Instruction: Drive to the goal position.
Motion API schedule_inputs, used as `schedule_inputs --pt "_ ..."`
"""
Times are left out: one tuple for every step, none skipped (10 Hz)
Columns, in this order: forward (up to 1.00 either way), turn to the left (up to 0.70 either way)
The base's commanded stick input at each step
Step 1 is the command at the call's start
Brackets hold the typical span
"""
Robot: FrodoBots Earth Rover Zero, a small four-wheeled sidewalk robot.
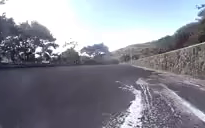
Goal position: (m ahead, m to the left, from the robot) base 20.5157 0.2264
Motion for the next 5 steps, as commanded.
schedule_inputs --pt "0.70 0.00" --pt "0.70 0.00" --pt "0.70 0.00" --pt "0.70 0.00" --pt "0.70 0.00"
